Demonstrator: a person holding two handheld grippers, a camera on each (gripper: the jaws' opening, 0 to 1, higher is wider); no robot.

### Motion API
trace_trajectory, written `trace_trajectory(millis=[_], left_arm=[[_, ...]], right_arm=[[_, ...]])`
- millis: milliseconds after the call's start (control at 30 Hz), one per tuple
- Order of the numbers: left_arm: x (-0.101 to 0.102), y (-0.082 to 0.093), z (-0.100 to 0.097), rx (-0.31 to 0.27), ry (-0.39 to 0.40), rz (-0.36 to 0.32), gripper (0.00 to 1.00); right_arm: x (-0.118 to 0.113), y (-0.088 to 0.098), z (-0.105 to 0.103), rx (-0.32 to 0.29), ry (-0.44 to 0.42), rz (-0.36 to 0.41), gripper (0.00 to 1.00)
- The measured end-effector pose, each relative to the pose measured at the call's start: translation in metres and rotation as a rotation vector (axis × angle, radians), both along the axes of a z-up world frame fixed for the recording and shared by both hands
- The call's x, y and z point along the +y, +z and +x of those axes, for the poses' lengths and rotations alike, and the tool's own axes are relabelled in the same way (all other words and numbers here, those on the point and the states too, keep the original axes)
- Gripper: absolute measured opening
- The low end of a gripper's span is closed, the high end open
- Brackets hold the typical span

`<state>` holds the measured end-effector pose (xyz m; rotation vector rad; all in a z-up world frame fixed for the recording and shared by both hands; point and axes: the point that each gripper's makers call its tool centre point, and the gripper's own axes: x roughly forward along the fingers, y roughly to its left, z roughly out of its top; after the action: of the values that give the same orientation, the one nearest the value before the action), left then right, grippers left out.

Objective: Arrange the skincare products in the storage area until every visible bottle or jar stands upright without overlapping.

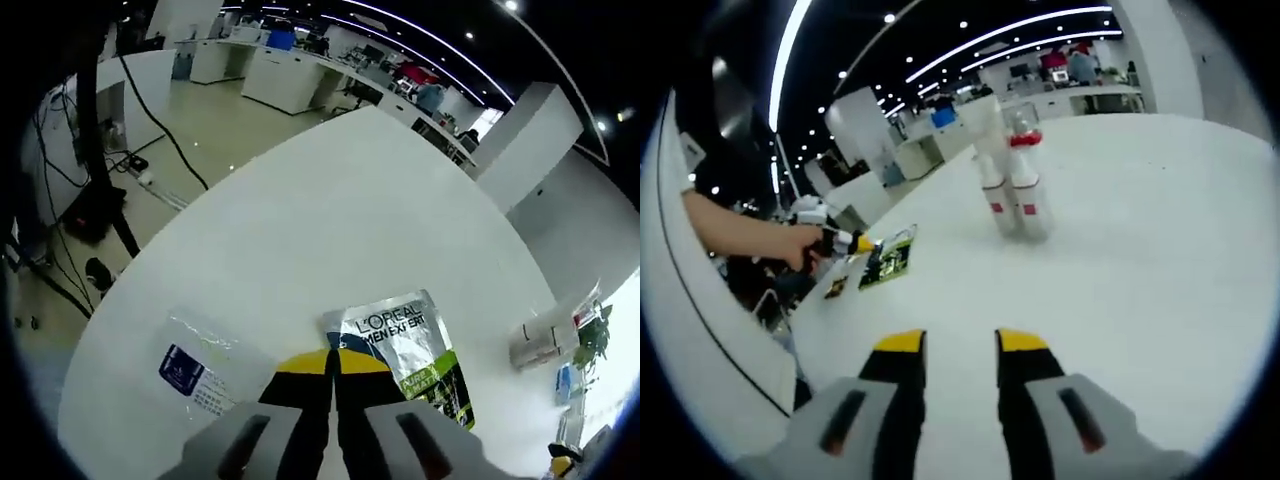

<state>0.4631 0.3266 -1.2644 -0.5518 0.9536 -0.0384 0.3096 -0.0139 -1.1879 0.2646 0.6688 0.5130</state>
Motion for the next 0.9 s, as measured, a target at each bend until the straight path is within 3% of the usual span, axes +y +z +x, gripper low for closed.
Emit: trace_trajectory(millis=[200, 367, 500, 667, 800, 900], left_arm=[[-0.012, 0.011, -0.003, -0.035, -0.044, -0.063, 0.00], [-0.029, 0.035, -0.003, -0.103, -0.101, -0.132, 0.00], [-0.046, 0.054, -0.012, -0.136, -0.158, -0.166, 0.00], [-0.061, 0.065, -0.025, -0.146, -0.192, -0.213, 0.00], [-0.073, 0.069, -0.037, -0.145, -0.203, -0.244, 0.00], [-0.081, 0.069, -0.042, -0.141, -0.193, -0.278, 0.00]], right_arm=[[0.005, -0.003, 0.000, 0.004, 0.013, 0.006, 0.25], [0.016, -0.001, 0.002, -0.002, 0.034, 0.031, 0.25], [0.031, 0.003, 0.009, -0.018, 0.067, 0.069, 0.27], [0.068, 0.007, 0.028, -0.012, 0.144, 0.145, 0.33], [0.085, 0.007, 0.036, -0.005, 0.193, 0.141, 0.41], [0.105, 0.003, 0.039, -0.010, 0.285, 0.062, 0.52]])
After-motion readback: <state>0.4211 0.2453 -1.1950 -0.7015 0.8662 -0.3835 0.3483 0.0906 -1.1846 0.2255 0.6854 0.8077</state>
